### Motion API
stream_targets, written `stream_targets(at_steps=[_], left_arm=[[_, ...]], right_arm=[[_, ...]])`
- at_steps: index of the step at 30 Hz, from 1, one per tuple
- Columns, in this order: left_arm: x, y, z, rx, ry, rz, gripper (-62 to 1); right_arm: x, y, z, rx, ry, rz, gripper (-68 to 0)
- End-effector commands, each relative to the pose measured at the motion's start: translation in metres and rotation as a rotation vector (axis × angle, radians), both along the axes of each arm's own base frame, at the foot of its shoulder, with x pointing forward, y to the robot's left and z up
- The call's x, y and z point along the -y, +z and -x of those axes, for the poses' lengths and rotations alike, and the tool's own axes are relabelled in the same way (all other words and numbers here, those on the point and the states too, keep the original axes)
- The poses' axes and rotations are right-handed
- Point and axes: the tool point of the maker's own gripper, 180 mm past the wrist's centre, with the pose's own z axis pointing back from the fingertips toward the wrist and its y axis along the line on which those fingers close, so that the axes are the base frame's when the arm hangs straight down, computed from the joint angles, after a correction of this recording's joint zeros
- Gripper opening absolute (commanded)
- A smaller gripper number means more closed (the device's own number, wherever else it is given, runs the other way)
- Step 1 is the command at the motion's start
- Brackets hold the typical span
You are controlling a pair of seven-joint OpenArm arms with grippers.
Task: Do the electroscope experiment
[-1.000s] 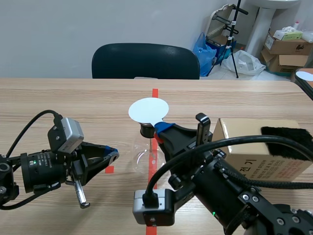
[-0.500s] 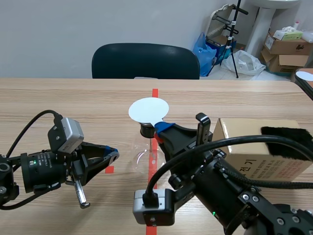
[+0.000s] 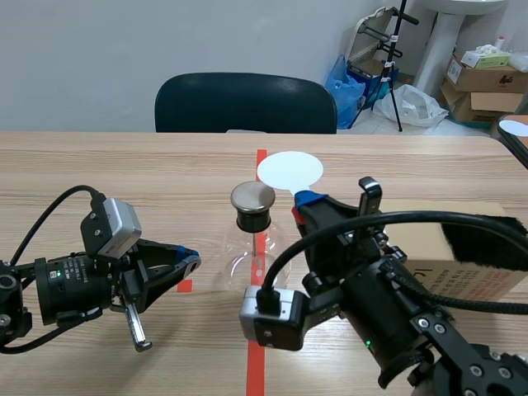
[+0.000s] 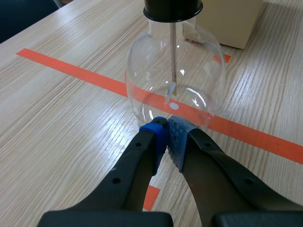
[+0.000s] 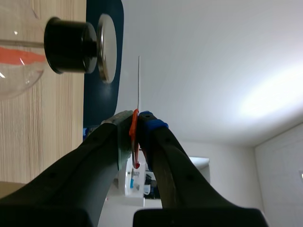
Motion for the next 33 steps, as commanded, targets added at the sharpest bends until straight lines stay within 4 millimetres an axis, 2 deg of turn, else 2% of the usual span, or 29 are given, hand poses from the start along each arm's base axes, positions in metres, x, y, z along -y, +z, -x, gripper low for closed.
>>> stream_targets(at_steps=[1, 11, 16, 22, 33], left_arm=[[0.003, 0.008, -0.004, 0.022, 0.003, 0.026, -57.9], [0.003, 0.008, -0.004, 0.022, 0.003, 0.026, -57.9], [0.003, 0.008, -0.004, 0.022, 0.003, 0.026, -57.9], [0.003, 0.008, -0.004, 0.022, 0.003, 0.026, -57.9], [0.003, 0.008, -0.004, 0.022, 0.003, 0.026, -57.9]], right_arm=[[0.009, 0.006, -0.007, 0.026, -0.039, 0.003, -66.7], [0.053, 0.010, -0.023, 0.043, -0.296, -0.011, -66.7], [0.068, 0.011, -0.026, 0.049, -0.384, -0.015, -66.7], [0.078, 0.012, -0.027, 0.052, -0.438, -0.018, -66.7], [0.078, 0.012, -0.027, 0.052, -0.440, -0.018, -66.7]])
